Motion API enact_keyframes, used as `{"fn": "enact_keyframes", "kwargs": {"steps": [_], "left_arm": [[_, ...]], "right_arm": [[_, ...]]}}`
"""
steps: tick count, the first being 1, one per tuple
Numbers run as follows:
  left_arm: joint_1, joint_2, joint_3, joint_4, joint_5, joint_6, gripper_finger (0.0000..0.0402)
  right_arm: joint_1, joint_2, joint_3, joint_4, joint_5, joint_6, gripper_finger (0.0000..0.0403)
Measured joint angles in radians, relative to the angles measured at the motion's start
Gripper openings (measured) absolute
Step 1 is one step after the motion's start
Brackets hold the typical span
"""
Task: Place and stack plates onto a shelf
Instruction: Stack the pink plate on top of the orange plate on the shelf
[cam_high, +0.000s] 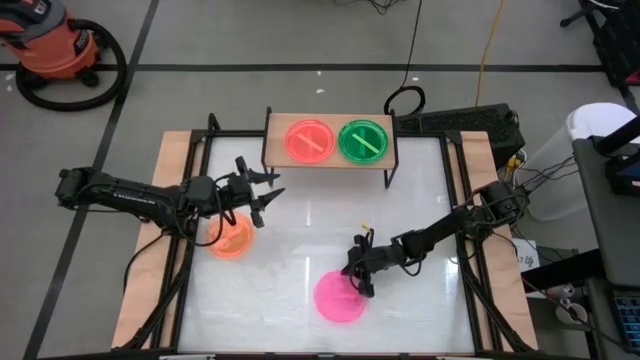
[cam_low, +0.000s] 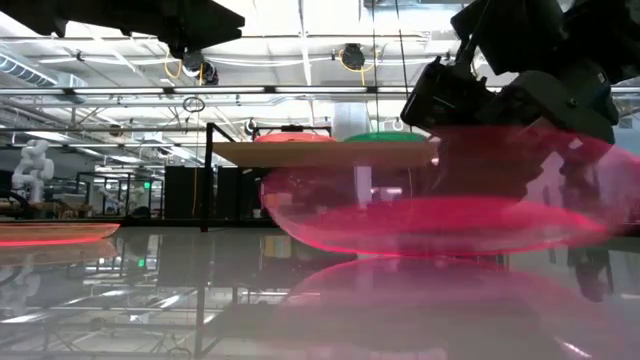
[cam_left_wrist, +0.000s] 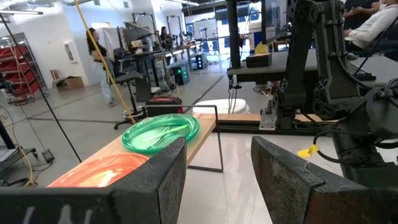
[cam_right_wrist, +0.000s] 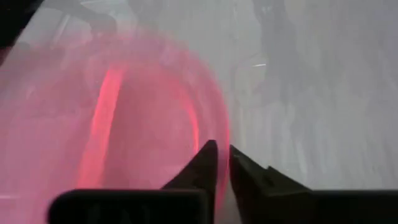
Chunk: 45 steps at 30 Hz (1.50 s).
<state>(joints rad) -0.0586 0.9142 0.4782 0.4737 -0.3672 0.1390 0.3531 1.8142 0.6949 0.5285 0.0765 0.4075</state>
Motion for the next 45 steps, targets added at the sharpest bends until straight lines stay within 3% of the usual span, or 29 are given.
{"fn": "enact_keyframes", "kwargs": {"steps": [9, 20, 24, 36, 45], "left_arm": [[0.000, 0.000, 0.000, 0.000, 0.000, -0.002, 0.0186], [-0.022, 0.000, 0.000, 0.000, 0.000, -0.011, 0.0186], [-0.022, 0.000, 0.000, 0.008, 0.000, -0.012, 0.0186], [-0.024, 0.000, 0.000, 0.023, 0.000, -0.013, 0.0186], [-0.045, 0.000, 0.000, 0.055, 0.000, 0.009, 0.0186]], "right_arm": [[-0.003, -0.062, -0.002, 0.006, -0.002, -0.017, 0.0001], [-0.011, -0.259, -0.002, -0.002, 0.008, -0.131, 0.0000], [-0.027, -0.330, -0.002, -0.015, 0.055, -0.172, 0.0000], [-0.160, -0.432, -0.002, -0.030, 0.058, -0.241, 0.0000], [-0.286, -0.432, -0.001, 0.063, 0.053, -0.263, 0.0000]]}}
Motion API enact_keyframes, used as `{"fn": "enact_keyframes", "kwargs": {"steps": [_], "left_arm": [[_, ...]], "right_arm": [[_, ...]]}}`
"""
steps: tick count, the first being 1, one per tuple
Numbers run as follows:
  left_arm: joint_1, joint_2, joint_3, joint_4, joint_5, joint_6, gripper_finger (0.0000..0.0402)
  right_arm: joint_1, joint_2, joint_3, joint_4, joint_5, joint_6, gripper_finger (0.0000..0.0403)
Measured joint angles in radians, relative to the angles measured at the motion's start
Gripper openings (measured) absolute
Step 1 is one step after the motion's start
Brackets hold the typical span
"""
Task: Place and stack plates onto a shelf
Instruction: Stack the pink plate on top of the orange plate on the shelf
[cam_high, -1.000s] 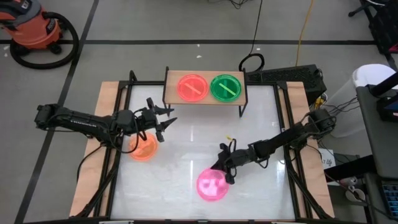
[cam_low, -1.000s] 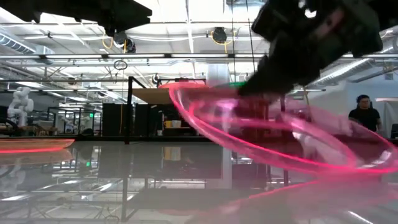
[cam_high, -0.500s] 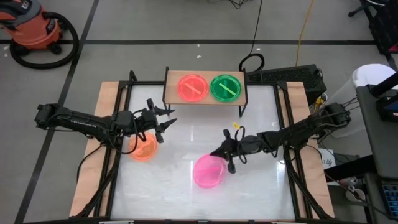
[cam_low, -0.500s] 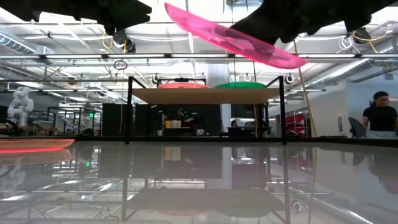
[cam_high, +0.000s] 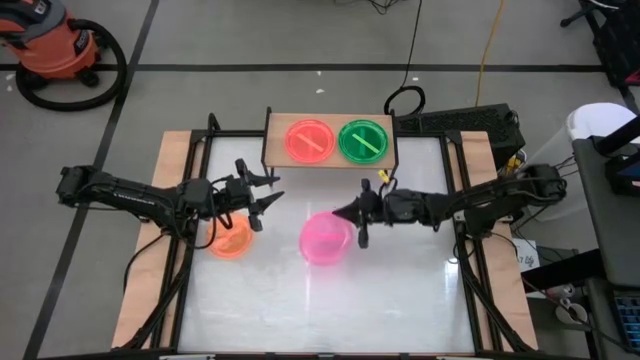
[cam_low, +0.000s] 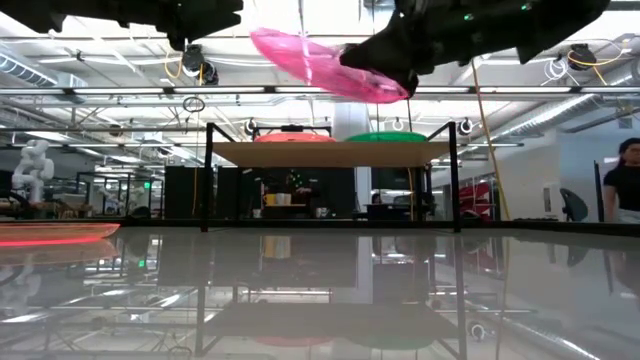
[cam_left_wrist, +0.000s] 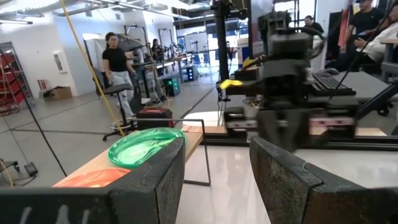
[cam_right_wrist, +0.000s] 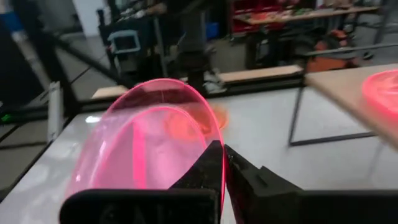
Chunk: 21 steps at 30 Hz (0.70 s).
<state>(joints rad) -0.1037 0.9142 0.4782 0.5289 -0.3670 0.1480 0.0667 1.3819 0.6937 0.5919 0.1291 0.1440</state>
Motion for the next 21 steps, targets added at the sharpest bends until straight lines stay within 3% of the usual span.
{"fn": "enact_keyframes", "kwargs": {"steps": [21], "left_arm": [[-0.010, -0.001, 0.000, 0.059, 0.000, 0.061, 0.0186]], "right_arm": [[-0.327, 0.000, 0.007, 0.261, -0.162, 0.079, 0.0000]]}}
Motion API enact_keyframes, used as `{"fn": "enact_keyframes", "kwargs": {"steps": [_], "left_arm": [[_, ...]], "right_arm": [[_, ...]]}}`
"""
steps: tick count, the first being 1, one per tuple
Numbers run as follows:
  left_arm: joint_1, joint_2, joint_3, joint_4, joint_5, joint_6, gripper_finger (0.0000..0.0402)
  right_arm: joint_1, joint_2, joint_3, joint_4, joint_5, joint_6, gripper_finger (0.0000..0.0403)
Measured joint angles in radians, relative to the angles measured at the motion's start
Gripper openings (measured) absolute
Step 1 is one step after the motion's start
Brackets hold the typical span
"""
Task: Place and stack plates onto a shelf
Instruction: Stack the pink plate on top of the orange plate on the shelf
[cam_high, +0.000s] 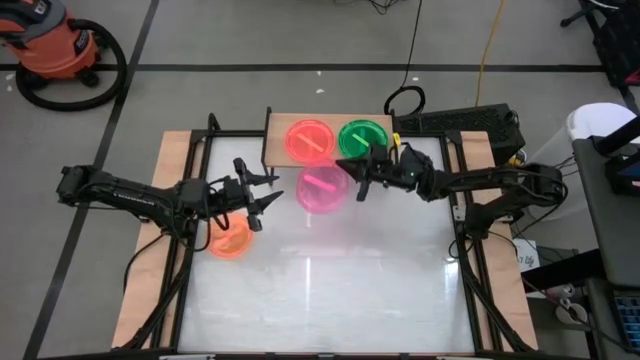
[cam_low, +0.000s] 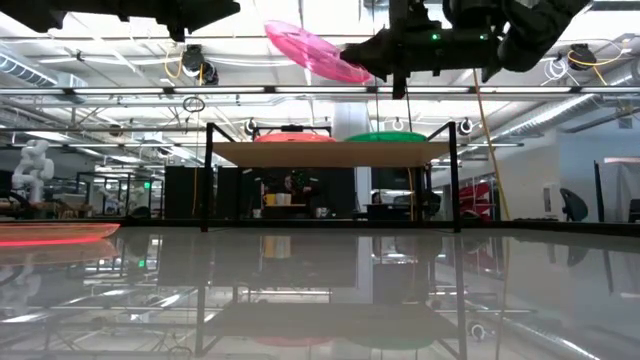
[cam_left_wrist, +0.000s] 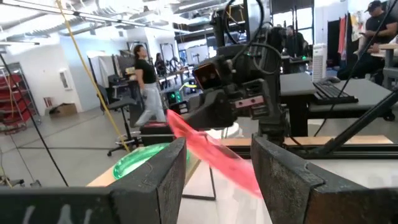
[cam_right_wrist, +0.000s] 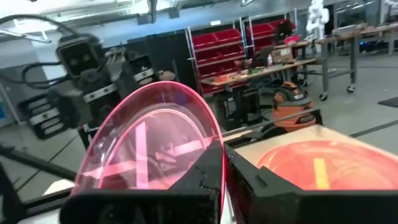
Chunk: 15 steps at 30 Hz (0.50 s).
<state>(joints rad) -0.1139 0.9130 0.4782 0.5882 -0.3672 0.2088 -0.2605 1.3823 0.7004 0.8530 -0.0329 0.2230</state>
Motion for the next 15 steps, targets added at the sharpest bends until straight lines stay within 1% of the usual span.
{"fn": "enact_keyframes", "kwargs": {"steps": [4, 9, 13, 15], "left_arm": [[0.000, -0.037, 0.000, -0.028, 0.000, 0.035, 0.0186], [-0.022, -0.196, 0.001, -0.169, -0.039, 0.049, 0.0186], [-0.032, -0.281, 0.000, -0.311, -0.042, 0.014, 0.0186], [-0.032, -0.295, 0.000, -0.326, -0.042, -0.007, 0.0186]], "right_arm": [[-0.027, 0.000, 0.063, -0.060, -0.003, -0.011, 0.0000], [-0.052, 0.000, 0.179, -0.217, 0.000, -0.080, 0.0000], [-0.104, 0.024, 0.247, -0.252, 0.005, -0.106, 0.0000], [-0.147, 0.053, 0.278, -0.251, 0.006, -0.093, 0.0000]]}}
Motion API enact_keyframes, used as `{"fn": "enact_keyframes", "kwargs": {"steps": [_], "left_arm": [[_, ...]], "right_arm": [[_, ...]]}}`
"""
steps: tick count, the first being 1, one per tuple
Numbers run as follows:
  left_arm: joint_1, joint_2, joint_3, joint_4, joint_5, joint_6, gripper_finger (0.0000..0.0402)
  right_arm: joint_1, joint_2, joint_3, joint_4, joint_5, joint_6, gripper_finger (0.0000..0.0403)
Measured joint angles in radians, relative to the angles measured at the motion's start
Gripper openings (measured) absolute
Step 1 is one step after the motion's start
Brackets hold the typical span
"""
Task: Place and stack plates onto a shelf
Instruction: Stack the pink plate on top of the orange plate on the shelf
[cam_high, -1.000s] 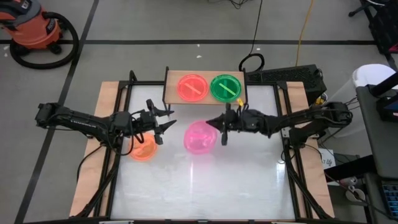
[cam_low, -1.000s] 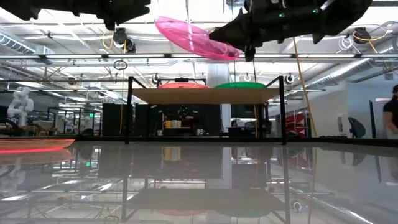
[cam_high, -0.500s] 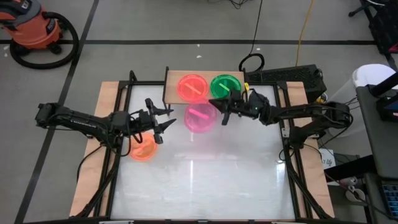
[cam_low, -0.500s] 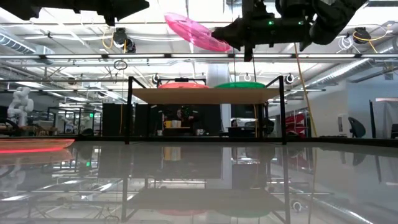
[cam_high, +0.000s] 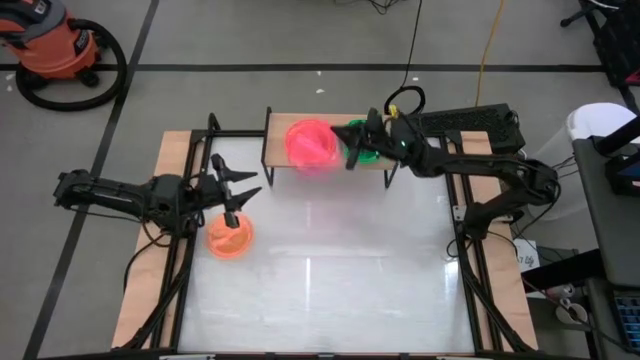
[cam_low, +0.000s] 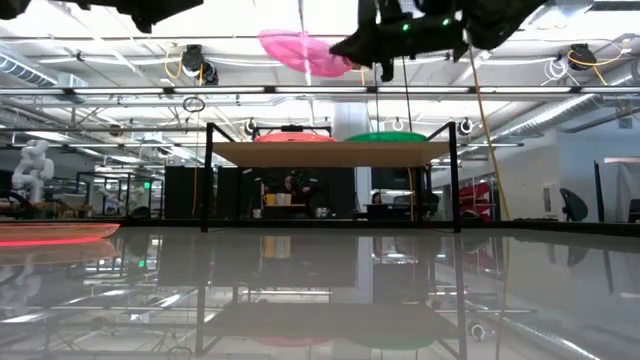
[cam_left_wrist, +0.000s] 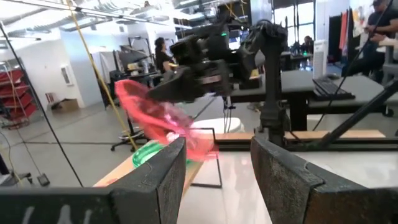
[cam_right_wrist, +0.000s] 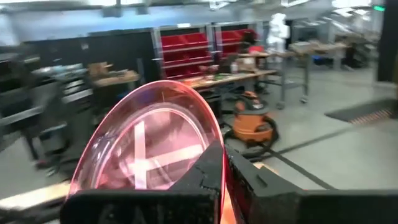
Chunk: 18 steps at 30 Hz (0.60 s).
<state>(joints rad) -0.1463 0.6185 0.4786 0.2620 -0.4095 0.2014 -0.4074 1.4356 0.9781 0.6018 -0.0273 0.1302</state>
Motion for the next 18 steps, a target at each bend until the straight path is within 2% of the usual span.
{"fn": "enact_keyframes", "kwargs": {"steps": [6, 9, 11, 18], "left_arm": [[0.000, 0.011, 0.000, -0.005, 0.000, -0.020, 0.0186], [0.000, 0.022, 0.000, -0.004, 0.000, -0.022, 0.0186], [0.000, 0.026, 0.000, -0.006, 0.000, -0.020, 0.0186], [0.001, 0.030, 0.000, 0.003, -0.002, -0.011, 0.0186]], "right_arm": [[-0.132, 0.162, 0.104, -0.011, -0.009, 0.116, 0.0000], [-0.177, 0.236, 0.159, -0.008, -0.065, 0.166, 0.0000], [-0.196, 0.276, 0.178, -0.007, -0.101, 0.188, 0.0000], [-0.214, 0.350, 0.181, -0.009, -0.106, 0.202, 0.0000]]}}
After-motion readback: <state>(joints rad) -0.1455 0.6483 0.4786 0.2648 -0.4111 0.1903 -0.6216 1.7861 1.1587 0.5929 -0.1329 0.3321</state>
